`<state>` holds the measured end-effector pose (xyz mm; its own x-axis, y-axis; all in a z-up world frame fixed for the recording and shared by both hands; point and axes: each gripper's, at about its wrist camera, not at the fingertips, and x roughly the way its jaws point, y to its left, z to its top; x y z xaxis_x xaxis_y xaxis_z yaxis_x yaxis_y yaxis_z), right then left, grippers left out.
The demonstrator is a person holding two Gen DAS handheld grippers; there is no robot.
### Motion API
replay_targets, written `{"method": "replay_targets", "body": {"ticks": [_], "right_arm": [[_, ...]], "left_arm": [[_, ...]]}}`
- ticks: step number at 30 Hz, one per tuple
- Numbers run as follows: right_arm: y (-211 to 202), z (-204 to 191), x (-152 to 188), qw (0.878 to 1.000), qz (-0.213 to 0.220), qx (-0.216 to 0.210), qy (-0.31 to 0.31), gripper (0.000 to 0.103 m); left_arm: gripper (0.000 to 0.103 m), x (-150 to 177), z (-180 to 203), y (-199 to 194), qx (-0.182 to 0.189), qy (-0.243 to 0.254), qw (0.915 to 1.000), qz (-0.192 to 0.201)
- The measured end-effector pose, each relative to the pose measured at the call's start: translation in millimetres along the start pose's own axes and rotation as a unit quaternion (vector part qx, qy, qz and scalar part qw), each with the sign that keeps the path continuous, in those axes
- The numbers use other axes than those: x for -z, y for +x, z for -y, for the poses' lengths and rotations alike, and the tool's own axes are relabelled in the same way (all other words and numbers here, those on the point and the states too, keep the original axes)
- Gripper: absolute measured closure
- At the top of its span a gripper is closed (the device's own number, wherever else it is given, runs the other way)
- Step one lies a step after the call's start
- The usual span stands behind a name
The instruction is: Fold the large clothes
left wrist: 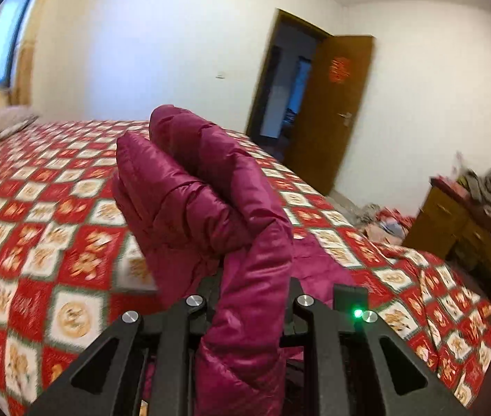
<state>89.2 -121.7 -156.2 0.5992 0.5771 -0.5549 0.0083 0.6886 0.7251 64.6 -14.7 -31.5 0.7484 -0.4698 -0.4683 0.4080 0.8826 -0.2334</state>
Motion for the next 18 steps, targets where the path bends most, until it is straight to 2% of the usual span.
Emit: {"method": "replay_targets", "body": {"ticks": [2, 5, 11, 13, 18], "right_arm": [[-26, 4, -6, 1.000, 0.030, 0.002, -0.004, 0.092], [-70, 15, -15, 0.997, 0.068, 0.023, -0.011, 0.091], [-151, 68, -20, 0.985, 0.139, 0.102, 0.009, 0.091], [-164, 78, -19, 0.982, 0.149, 0.119, 0.017, 0.091], [-187, 98, -15, 0.977, 0.159, 0.140, 0.029, 0.091]], "left_arm": [[0.084, -1, 13, 8, 0.014, 0.016, 0.9998, -0.007], [0.084, 3, 31, 23, 0.028, 0.043, 0.9984, -0.023], [0.083, 26, 75, 64, 0.049, 0.105, 0.9908, -0.071], [0.083, 42, 87, 84, 0.050, 0.120, 0.9867, -0.097], [0.083, 70, 106, 115, 0.043, 0.151, 0.9785, -0.134]]}}
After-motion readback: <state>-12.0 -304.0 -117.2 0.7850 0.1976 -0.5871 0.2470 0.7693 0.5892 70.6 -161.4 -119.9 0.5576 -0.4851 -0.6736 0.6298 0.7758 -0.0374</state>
